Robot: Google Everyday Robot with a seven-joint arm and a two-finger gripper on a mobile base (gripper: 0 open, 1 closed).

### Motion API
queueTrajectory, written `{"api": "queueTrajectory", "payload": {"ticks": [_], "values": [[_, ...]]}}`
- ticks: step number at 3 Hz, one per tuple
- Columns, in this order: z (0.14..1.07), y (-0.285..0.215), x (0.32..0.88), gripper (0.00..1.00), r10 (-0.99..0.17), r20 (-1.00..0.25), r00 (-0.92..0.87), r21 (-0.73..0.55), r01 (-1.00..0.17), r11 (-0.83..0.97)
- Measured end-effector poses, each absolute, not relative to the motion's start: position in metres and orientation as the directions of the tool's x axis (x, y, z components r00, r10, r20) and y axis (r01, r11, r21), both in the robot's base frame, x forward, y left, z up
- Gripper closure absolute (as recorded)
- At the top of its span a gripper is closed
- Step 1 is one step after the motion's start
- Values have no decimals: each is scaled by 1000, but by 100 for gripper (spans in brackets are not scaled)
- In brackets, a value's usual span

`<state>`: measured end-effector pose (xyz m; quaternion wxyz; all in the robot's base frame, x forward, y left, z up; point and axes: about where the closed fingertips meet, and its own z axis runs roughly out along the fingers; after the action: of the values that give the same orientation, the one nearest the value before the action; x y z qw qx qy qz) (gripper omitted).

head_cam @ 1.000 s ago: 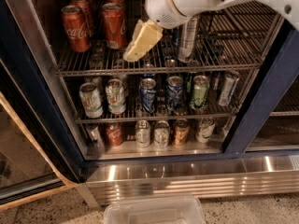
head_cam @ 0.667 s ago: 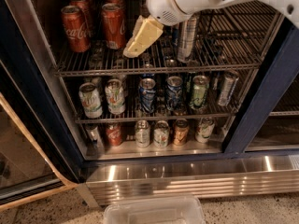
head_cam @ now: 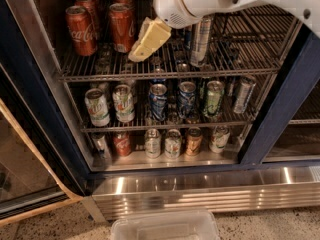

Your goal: Pick coke can from top shelf of fridge

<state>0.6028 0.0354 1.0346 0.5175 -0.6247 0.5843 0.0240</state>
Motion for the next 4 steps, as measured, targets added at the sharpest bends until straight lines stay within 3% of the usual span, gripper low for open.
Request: {"api": "queueTrajectory", "payload": {"ticks": [3, 4], "values": [[990, 117, 641, 0, -524, -761, 383, -602, -716, 352], [990, 118, 641, 0, -523, -761, 383, -603, -716, 352]]}}
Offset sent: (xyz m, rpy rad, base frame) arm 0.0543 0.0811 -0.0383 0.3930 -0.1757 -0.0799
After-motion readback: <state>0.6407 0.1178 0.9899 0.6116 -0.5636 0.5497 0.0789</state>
